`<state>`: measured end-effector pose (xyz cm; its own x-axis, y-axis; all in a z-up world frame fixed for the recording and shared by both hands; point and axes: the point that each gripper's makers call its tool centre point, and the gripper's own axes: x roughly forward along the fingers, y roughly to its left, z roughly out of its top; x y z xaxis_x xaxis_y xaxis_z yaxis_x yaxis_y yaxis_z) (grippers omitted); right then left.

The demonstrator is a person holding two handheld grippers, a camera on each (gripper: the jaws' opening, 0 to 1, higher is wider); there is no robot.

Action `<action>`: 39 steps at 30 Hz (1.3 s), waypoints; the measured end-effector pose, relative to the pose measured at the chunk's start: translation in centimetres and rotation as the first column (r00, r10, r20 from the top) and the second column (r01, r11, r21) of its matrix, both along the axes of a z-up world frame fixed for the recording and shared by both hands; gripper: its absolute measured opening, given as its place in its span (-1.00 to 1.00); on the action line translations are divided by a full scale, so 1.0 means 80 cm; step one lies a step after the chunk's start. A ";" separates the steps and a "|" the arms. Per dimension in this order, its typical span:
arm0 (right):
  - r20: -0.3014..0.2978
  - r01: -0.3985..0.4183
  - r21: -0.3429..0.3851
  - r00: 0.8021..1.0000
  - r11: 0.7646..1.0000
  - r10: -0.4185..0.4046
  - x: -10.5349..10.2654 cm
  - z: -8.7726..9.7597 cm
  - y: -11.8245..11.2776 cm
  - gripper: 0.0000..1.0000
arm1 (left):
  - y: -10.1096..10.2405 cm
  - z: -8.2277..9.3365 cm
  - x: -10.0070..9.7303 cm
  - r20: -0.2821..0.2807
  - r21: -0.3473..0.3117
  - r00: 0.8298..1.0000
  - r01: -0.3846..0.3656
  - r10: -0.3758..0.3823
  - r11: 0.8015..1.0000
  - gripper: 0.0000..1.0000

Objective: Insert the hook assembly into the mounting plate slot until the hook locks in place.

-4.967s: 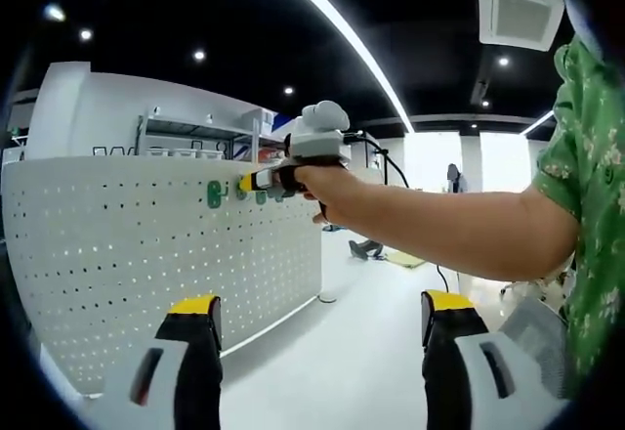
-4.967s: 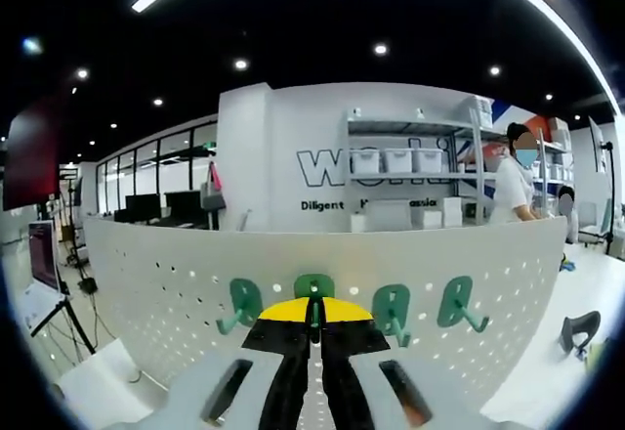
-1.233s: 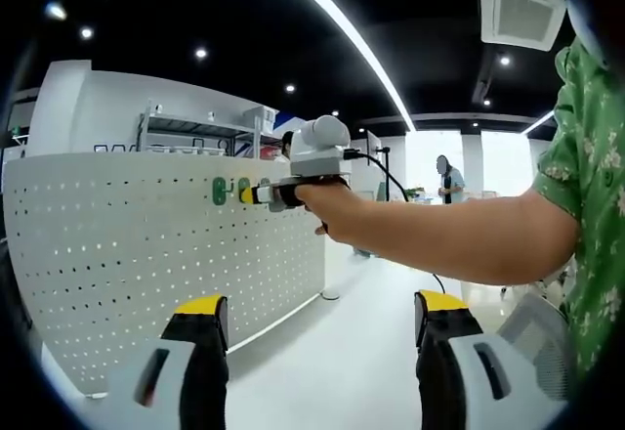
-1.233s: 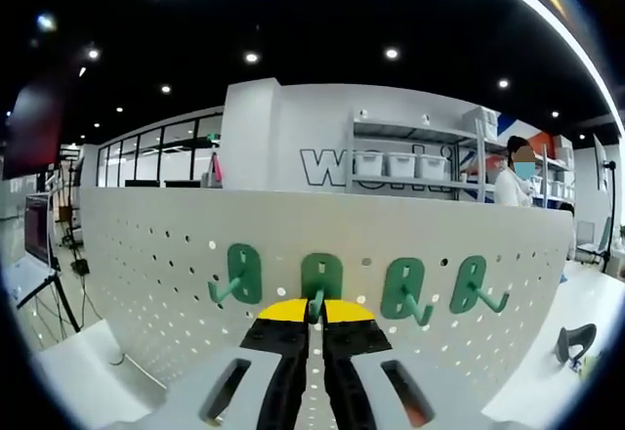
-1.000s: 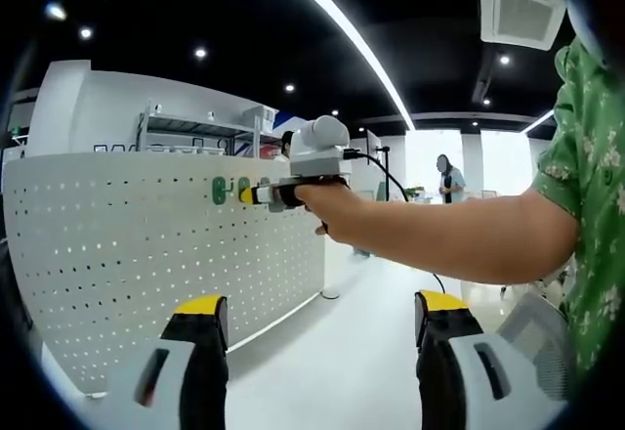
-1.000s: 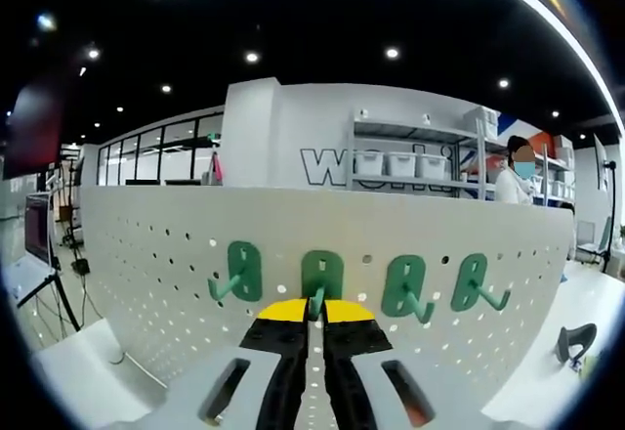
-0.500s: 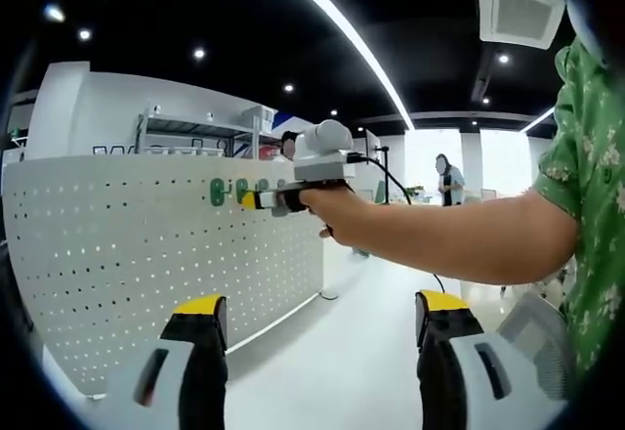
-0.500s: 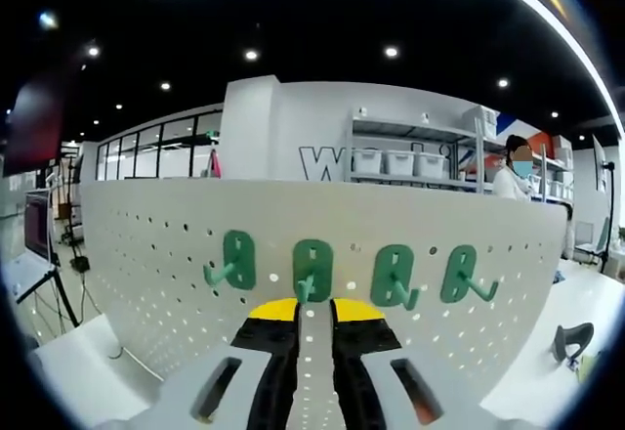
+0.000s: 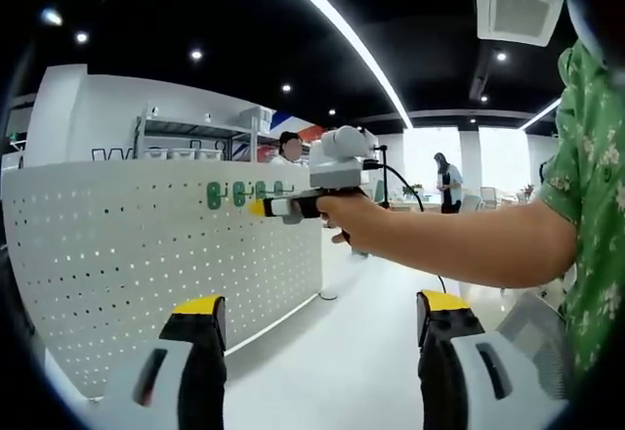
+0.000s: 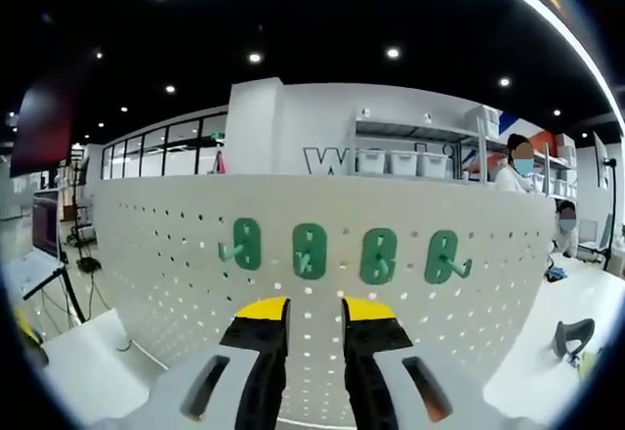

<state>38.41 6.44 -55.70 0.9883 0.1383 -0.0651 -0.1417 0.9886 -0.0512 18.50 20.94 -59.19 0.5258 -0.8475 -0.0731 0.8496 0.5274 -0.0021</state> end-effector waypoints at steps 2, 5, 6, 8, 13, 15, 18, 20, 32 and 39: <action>0.003 -0.002 -0.004 1.000 1.000 0.002 -0.007 -0.001 -0.001 -0.53 | -0.001 0.001 -0.001 0.001 0.000 1.000 0.001 -0.001 1.000 0.65; 0.000 -0.012 -0.011 1.000 1.000 0.012 -0.016 -0.004 0.001 -0.46 | -0.002 0.002 -0.002 0.003 0.002 1.000 0.001 -0.001 1.000 0.66; 0.000 -0.015 -0.011 1.000 1.000 0.015 -0.021 -0.005 0.001 -0.45 | -0.002 0.002 -0.003 0.004 0.002 1.000 0.001 -0.001 1.000 0.65; 0.005 -0.017 -0.012 1.000 1.000 0.017 -0.030 -0.004 0.000 -0.43 | -0.002 0.002 -0.004 0.005 0.002 1.000 0.000 0.000 1.000 0.65; 0.009 -0.020 -0.010 1.000 1.000 0.020 -0.053 -0.005 -0.003 -0.38 | -0.002 0.003 -0.008 0.008 -0.001 1.000 -0.006 0.006 1.000 0.66; 0.010 -0.018 -0.009 1.000 1.000 0.018 -0.065 -0.006 -0.006 -0.37 | 0.001 0.002 -0.008 0.006 -0.004 1.000 -0.015 0.015 1.000 0.66; 0.015 -0.017 -0.006 1.000 1.000 0.017 -0.085 -0.006 -0.010 -0.36 | 0.003 0.001 -0.012 0.002 -0.010 1.000 -0.025 0.025 1.000 0.66; 0.018 -0.020 -0.006 1.000 1.000 0.020 -0.098 -0.006 -0.012 -0.32 | 0.003 0.001 -0.015 0.001 -0.013 0.999 -0.033 0.033 0.999 0.69; 0.058 -0.037 0.007 0.998 0.999 0.037 -0.170 0.012 -0.016 -0.27 | 0.024 0.014 -0.017 0.016 -0.038 0.989 -0.145 0.146 0.989 0.74; 0.064 -0.045 -0.007 0.997 0.999 0.045 -0.216 0.012 -0.020 -0.24 | 0.033 0.016 -0.021 0.011 -0.045 0.980 -0.199 0.199 0.979 0.74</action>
